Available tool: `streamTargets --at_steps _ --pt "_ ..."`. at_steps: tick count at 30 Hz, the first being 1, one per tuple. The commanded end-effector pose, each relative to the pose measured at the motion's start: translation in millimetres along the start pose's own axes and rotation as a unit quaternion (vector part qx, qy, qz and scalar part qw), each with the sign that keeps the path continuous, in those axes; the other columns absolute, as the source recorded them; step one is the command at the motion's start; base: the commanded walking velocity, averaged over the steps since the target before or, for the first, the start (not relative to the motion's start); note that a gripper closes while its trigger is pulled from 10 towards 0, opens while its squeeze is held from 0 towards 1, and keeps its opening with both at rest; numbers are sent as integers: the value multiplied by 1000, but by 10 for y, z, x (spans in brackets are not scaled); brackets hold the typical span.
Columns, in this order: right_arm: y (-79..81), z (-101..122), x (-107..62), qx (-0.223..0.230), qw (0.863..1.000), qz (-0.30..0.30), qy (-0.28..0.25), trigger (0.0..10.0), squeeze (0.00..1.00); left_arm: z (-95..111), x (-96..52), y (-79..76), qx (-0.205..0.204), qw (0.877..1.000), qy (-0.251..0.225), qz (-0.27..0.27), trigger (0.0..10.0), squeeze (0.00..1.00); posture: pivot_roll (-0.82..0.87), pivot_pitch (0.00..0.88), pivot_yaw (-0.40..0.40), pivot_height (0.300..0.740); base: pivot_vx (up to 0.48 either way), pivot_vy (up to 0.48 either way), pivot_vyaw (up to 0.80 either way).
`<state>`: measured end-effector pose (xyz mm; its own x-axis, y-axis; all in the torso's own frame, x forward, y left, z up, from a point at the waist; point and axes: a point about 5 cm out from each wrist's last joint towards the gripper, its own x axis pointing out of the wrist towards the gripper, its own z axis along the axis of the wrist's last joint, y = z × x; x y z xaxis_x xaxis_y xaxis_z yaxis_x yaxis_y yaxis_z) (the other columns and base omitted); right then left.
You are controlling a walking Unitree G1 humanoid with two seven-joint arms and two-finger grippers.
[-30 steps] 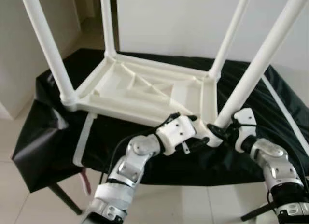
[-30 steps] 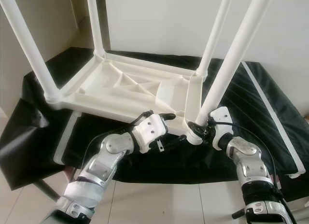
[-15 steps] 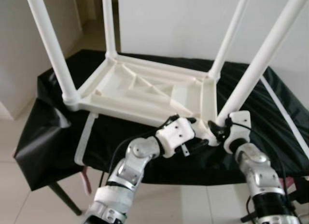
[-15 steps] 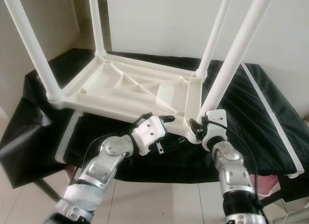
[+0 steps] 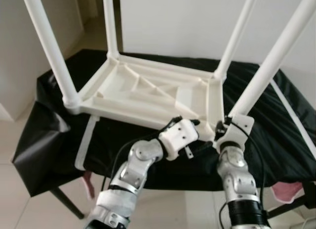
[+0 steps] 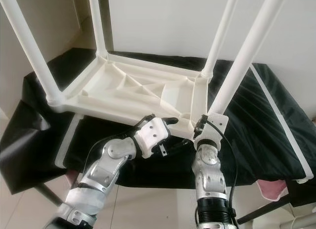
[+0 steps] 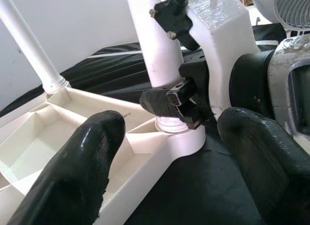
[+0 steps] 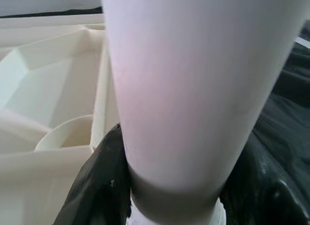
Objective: Building children table
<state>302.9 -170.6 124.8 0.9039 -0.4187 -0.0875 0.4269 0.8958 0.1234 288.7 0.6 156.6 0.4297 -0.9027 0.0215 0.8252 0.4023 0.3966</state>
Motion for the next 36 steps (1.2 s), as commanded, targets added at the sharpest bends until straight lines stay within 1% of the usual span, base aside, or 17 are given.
streamTargets --at_steps 1,4,9,10,15,18,19,22,23,25,26,27,28,30,31,34,36 --pt "-64 -142 -22 8 999 -12 37 10000 0 43 18 65 5 998 -4 57 10000 0 -37 1 -41 740 0 0 0" --pt "-45 -138 -32 1 999 1 38 10000 0 44 22 71 7 998 -3 58 10000 0 -33 1 -44 740 0 0 0" --pt "-20 -138 -35 4 999 1 41 10000 0 41 12 82 6 998 -3 62 10000 0 -32 0 -48 740 0 0 0" --pt "-3 -119 -37 5 999 3 36 10000 1000 39 8 77 5 998 -3 63 10000 0 -33 0 -49 740 0 0 0" --pt "30 -65 -40 9 1000 15 23 10000 1000 37 10 69 5 998 -3 63 10000 0 -36 0 -51 740 0 0 0" --pt "15 -25 -35 9 1000 17 11 10000 1000 43 15 79 5 998 -5 64 10000 0 -39 0 -52 740 0 0 0" --pt "-19 -4 -31 6 1000 18 4 10000 0 46 18 85 5 998 -5 65 10000 0 -42 0 -52 740 0 0 0" --pt "-102 37 -41 -4 1000 24 -13 10000 0 53 22 88 5 998 -7 65 10000 0 -45 0 -52 740 0 0 0" --pt "-102 37 -41 -4 1000 24 -13 10000 0 53 22 88 5 998 -7 65 10000 0 -45 0 -52 740 0 0 0" --pt "-155 43 -83 -12 999 48 -22 10000 0 53 22 85 5 998 -7 64 10000 0 -46 0 -51 740 0 0 0" --pt "-155 43 -83 -12 999 48 -22 10000 0 53 22 85 5 998 -7 64 10000 0 -46 0 -51 740 0 0 0" --pt "-171 48 -105 -18 997 71 -27 10000 0 54 20 86 5 998 -7 64 10000 0 -46 4 -52 740 0 0 0" --pt "-171 48 -105 -18 997 71 -27 10000 0 54 20 86 5 998 -7 64 10000 0 -46 4 -52 740 0 0 0" --pt "-263 61 -125 -24 992 120 -32 10000 0 53 6 106 6 998 -6 64 10000 0 -51 10 -47 740 0 0 0" --pt "-263 61 -125 -24 992 120 -32 10000 0 53 6 106 6 998 -6 64 10000 0 -51 10 -47 740 0 0 0" --pt "-373 109 -92 -47 980 190 -34 10000 0 50 -15 123 5 998 -5 62 10000 0 -58 13 -44 740 0 0 0" --pt "-395 120 -73 -52 976 207 -31 10000 0 47 -19 123 4 998 -4 59 10000 0 -60 12 -42 740 0 0 0"
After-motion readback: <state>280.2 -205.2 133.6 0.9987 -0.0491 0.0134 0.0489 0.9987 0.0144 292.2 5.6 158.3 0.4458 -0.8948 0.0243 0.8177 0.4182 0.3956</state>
